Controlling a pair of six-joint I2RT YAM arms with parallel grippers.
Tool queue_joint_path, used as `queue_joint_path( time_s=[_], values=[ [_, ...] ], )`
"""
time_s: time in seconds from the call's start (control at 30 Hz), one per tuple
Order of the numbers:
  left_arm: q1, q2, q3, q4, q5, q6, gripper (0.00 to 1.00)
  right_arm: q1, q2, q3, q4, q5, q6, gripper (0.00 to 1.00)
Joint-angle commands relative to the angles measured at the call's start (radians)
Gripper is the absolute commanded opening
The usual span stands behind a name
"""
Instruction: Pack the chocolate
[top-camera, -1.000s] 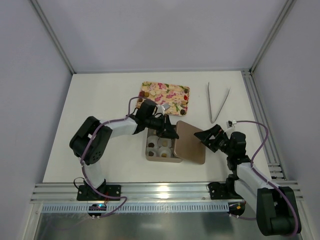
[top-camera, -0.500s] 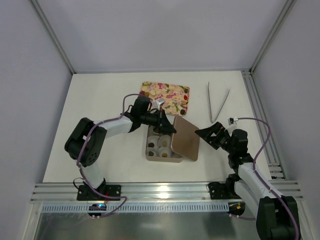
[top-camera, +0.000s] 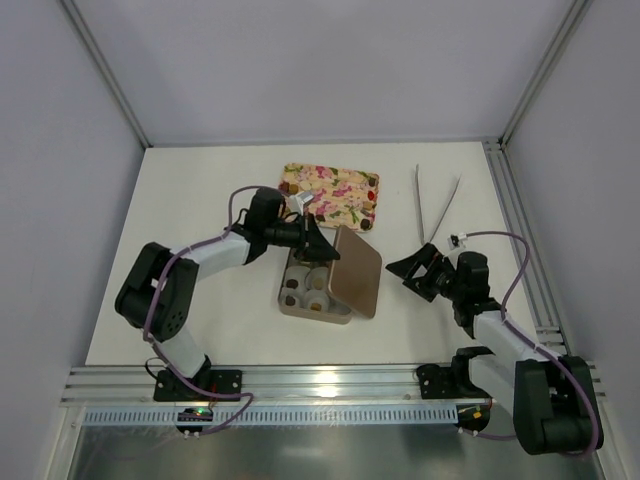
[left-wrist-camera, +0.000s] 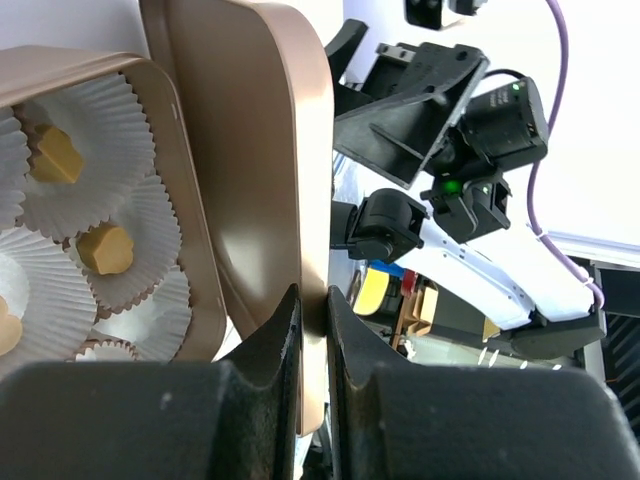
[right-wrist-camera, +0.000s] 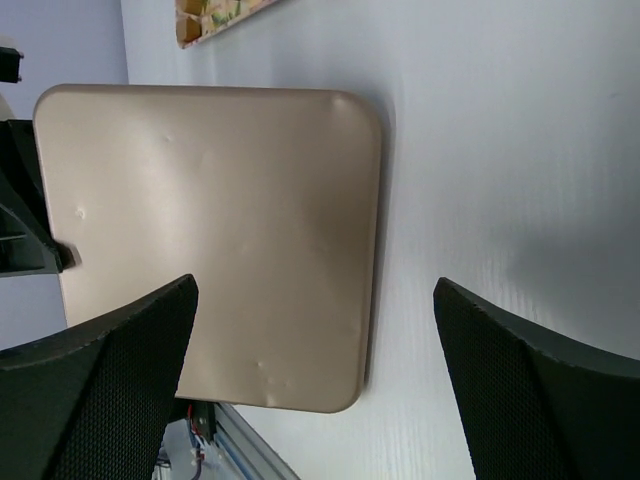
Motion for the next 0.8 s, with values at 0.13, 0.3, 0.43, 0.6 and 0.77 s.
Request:
queue_joint_path(
  time_s=[0.13, 0.3, 0.43, 0.6, 0.77],
  values=[
    [0.058, -0.083, -0.035, 0.066, 0.058, -0.035, 0.00, 0.041, 0.087, 0.035, 0.131, -0.042, 0.006, 1.00],
    [0.091, -0.114, -0.045, 0.062, 0.078, -0.043, 0.00, 0.070, 0.103, 0.051, 0.138, -0.023, 0.014, 1.00],
    [0.112, -0.123, -0.068, 0.128, 0.096, -0.095, 0.00, 0.119, 0.160, 0.051, 0.238, -0.020, 0.061, 1.00],
    [0.117, -0.125, -0.080, 0.215, 0.116, -0.167, 0.00, 0.203, 0.237, 0.047, 0.349, 0.018, 0.107, 1.00],
    [0.120, -0.135, -0.095, 0.287, 0.130, -0.227, 0.00, 0.232, 0.330, 0.029, 0.505, 0.029, 0.170, 1.00]
  ],
)
